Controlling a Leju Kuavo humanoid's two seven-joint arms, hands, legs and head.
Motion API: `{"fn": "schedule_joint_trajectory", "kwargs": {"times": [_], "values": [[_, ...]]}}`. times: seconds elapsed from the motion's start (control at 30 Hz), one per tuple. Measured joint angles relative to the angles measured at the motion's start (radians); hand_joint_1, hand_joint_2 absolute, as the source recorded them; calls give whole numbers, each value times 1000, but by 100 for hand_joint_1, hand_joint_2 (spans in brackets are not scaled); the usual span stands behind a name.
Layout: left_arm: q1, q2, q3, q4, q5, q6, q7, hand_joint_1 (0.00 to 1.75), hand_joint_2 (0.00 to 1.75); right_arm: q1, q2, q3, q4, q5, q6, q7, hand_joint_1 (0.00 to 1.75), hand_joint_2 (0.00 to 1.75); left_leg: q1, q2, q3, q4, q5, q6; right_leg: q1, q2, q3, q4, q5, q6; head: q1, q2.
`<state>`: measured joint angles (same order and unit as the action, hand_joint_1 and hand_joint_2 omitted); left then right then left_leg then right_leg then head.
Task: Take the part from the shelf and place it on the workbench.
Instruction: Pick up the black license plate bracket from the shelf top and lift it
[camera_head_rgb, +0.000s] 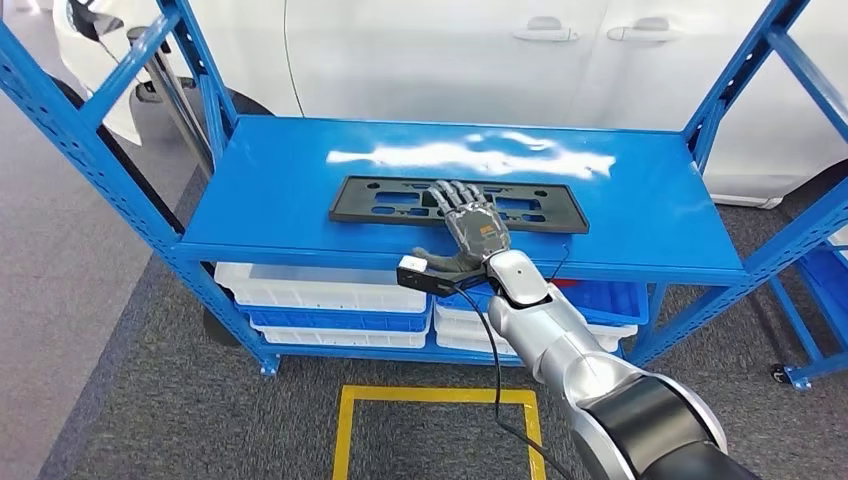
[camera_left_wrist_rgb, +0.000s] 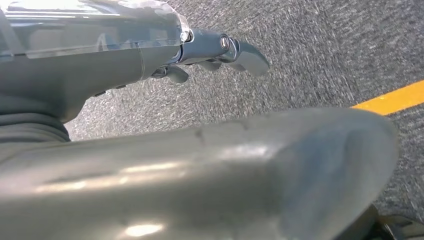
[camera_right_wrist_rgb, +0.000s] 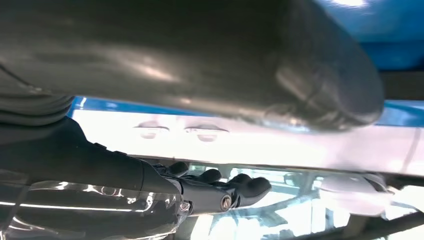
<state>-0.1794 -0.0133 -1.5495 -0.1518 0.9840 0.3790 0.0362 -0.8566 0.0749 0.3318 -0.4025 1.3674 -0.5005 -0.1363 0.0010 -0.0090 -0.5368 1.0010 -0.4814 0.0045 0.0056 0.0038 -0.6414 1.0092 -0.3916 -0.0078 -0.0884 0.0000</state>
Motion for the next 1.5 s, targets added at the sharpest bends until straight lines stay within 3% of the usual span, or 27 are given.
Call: {"fn": "schedule_joint_trajectory", "kwargs": {"times": [0.07,0.1,0.2,0.23,0.27,0.3,0.37,0.4,0.47,0.57,0.63,0.7,0.73,0.77,0.8,0.83,0.9,0.93,1.03,1.1,1.2,1.23,1.27,1.3,1.4,1.43,1.5], "values": [[-1,0,0,0,1,2,0,0,0,-3,-2,6,-1,12,6,38,0,0,1,2,-4,22,-16,-10,-5,1,12,-9,-6,-10,0,0],[-1,1,0,0,1,2,0,0,0,-6,-2,9,-1,16,12,58,0,0,2,2,-21,61,-34,-15,-8,2,21,-13,-9,-15,0,0],[-1,0,0,0,2,1,3,0,0,-11,-3,18,4,28,36,109,0,0,8,3,-138,254,-95,-26,-8,2,39,-14,-25,-22,0,0],[0,0,0,0,2,0,4,0,0,-11,-4,20,6,32,45,126,0,0,9,3,-169,289,-92,-27,-7,2,45,-13,-31,-22,0,0],[1,0,0,0,2,-1,6,0,0,-12,-4,23,9,36,56,143,0,0,10,3,-182,286,-68,-27,-7,3,53,-12,-38,-22,0,0],[1,0,0,0,3,-1,8,0,0,-13,-4,25,12,41,69,163,0,0,10,3,-176,243,-25,-25,-6,3,63,-11,-46,-20,0,0],[1,0,0,0,5,0,9,0,0,-19,-4,28,16,50,98,199,0,0,6,3,-130,106,67,-14,-4,4,83,-11,-62,-15,0,0],[1,0,0,0,7,1,8,0,0,-24,-4,30,19,54,112,214,0,0,4,3,-109,51,90,-7,-2,5,88,-10,-69,-11,0,0],[1,0,0,0,11,2,3,0,0,-33,-5,33,24,63,135,237,0,0,-1,2,-93,13,90,3,-1,5,87,-10,-74,-3,0,0],[3,-1,1,0,12,3,-6,0,0,-44,-5,40,29,74,155,257,0,0,6,2,-83,-3,85,16,0,4,84,2,-90,11,0,0],[2,-2,1,0,12,4,-8,0,0,-52,-6,43,32,76,160,262,0,0,10,3,-75,-10,83,24,-4,3,44,87,-134,19,0,0],[1,-3,1,0,12,3,-8,0,0,-54,-7,45,38,80,179,267,0,0,10,4,-71,-9,78,28,-9,2,-35,225,-185,27,0,0],[1,-3,1,0,12,2,-8,0,0,-54,-9,47,43,84,198,271,0,44,10,4,-70,-8,75,29,-12,2,-66,272,-192,30,0,0],[2,-3,1,0,12,0,-8,0,0,-53,-10,50,47,89,221,275,0,87,10,3,-67,-7,72,28,-15,2,-80,281,-178,32,0,0],[3,-4,1,0,12,-1,-8,0,0,-53,-11,52,51,93,239,279,0,131,10,2,-64,-5,69,26,-17,1,-74,251,-146,33,0,0],[3,-4,1,0,12,-2,-8,0,0,-53,-13,54,54,98,251,282,0,175,10,1,-59,-3,64,24,-20,1,-49,185,-100,32,0,0],[2,-5,0,0,11,-2,-8,0,0,-55,-14,59,58,107,262,286,0,175,7,-1,-54,3,55,16,-18,-1,7,54,-39,28,0,0],[1,-5,0,0,11,-2,-8,0,0,-55,-15,62,60,111,266,288,0,175,6,-1,-54,5,52,11,-16,-1,22,17,-28,25,0,0],[1,-6,0,0,11,-2,-8,0,0,-58,-15,70,62,117,270,291,0,175,6,0,-52,5,47,-4,-13,1,28,1,-30,12,0,0],[1,-6,0,0,11,-2,-8,0,0,-62,-16,72,63,119,270,293,0,175,8,2,-62,37,24,-15,-17,-1,36,-6,-29,0,0,0],[2,-6,0,0,11,-2,-8,0,0,-62,-16,75,66,119,270,296,0,175,11,3,-150,225,-66,-27,-18,-3,41,-9,-31,-9,0,0],[3,-6,0,0,11,-2,-8,0,0,-60,-16,76,68,120,270,297,0,175,11,3,-181,284,-84,-29,-17,-2,42,-8,-31,-10,0,0],[4,-6,0,0,11,-2,-8,0,0,-59,-16,78,69,120,270,297,0,175,12,3,-194,305,-81,-30,-17,-2,43,-8,-32,-9,0,0],[5,-7,0,0,11,-2,-8,0,0,-59,-16,78,70,120,270,298,0,175,12,3,-186,284,-58,-30,-17,-1,45,-8,-34,-8,0,0],[3,-6,0,0,11,-2,-8,0,0,-62,-16,79,71,120,270,298,0,175,13,4,-93,82,40,-23,-16,1,52,-2,-42,1,0,0],[3,-6,0,0,11,-2,-8,0,0,-64,-16,79,71,120,270,298,0,175,12,4,-72,38,53,-18,-13,2,51,0,-44,6,0,0],[2,-7,0,0,11,-2,-9,0,0,-67,-16,80,71,121,270,299,0,175,9,3,-62,16,52,-5,-9,3,49,1,-44,16,0,0]]}}
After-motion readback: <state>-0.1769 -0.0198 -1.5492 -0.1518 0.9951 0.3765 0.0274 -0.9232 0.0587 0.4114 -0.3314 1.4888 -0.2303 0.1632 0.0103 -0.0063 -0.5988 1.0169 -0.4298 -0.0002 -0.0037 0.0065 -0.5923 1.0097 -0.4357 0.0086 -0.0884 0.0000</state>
